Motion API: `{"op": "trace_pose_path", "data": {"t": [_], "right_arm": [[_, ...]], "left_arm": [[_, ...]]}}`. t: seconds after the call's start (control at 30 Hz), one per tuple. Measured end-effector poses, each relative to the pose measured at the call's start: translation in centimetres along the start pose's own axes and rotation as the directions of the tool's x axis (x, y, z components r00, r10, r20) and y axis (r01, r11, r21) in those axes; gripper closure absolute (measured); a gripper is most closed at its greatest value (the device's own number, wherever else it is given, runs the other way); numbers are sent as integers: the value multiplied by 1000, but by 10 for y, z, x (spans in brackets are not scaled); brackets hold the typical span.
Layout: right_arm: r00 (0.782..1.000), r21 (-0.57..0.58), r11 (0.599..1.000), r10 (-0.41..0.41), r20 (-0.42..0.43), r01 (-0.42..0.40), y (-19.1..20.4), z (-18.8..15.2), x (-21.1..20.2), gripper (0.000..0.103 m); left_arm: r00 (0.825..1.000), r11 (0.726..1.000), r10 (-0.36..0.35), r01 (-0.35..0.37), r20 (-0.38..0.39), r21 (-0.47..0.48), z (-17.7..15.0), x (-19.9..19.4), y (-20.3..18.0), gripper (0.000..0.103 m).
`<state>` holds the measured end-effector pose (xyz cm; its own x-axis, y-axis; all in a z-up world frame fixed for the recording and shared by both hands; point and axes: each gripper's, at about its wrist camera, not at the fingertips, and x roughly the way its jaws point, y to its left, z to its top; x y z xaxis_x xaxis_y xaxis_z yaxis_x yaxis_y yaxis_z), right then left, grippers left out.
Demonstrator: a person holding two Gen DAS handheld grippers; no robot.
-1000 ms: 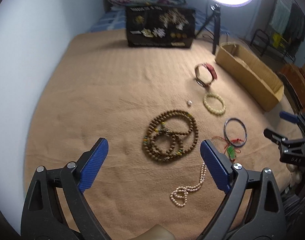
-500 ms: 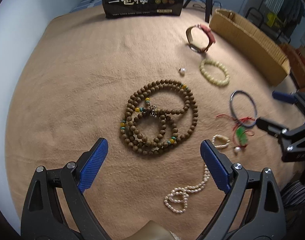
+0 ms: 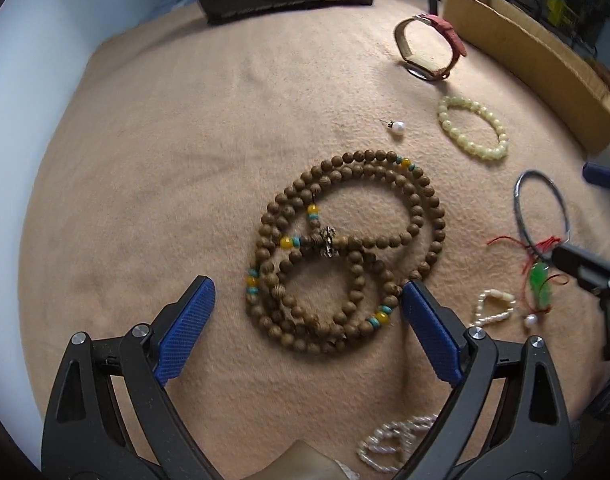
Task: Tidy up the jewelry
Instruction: 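Reach the right gripper to the blue bangle while the left gripper approaches the brown bead strand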
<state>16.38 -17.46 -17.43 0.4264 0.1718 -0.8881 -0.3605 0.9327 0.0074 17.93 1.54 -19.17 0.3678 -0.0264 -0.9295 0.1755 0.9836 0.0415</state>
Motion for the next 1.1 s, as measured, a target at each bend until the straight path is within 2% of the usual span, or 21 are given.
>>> {"op": "trace_pose_path", "data": {"t": [0.07,0.17,0.23,0.33,0.53,0.63,0.8,1.1], "right_arm": [[1000,2,1000,1,-1,-1,0,1,1,2],[1000,12,1000,-1,3,1,-2,3,1,2],[1000,12,1000,-9,7,9,-3,4,2,2],[1000,17,1000,-12,5,12,-3,5,4,2],[1000,-9,1000,-13,5,13,2,5,5,2],[1000,-13,1000,-8,-2,8,4,5,8,0],[999,-11,1000,6,-37,-7,4,9,18,0],[996,14,1000,15,-89,-13,2,14,36,0]], "left_arm": [[998,999,-53,53,21,-12,-2,-11,-1,7],[999,997,-20,17,44,74,-4,-16,-15,7],[1000,995,4,-7,25,102,-3,-8,-22,7],[999,992,54,-55,5,116,-2,6,-26,7],[993,990,109,-112,41,82,20,16,-10,3],[997,996,79,-80,17,50,29,24,2,3],[999,1000,-27,26,-34,-16,47,44,24,1],[999,999,-39,39,-8,-20,63,55,27,1]]}}
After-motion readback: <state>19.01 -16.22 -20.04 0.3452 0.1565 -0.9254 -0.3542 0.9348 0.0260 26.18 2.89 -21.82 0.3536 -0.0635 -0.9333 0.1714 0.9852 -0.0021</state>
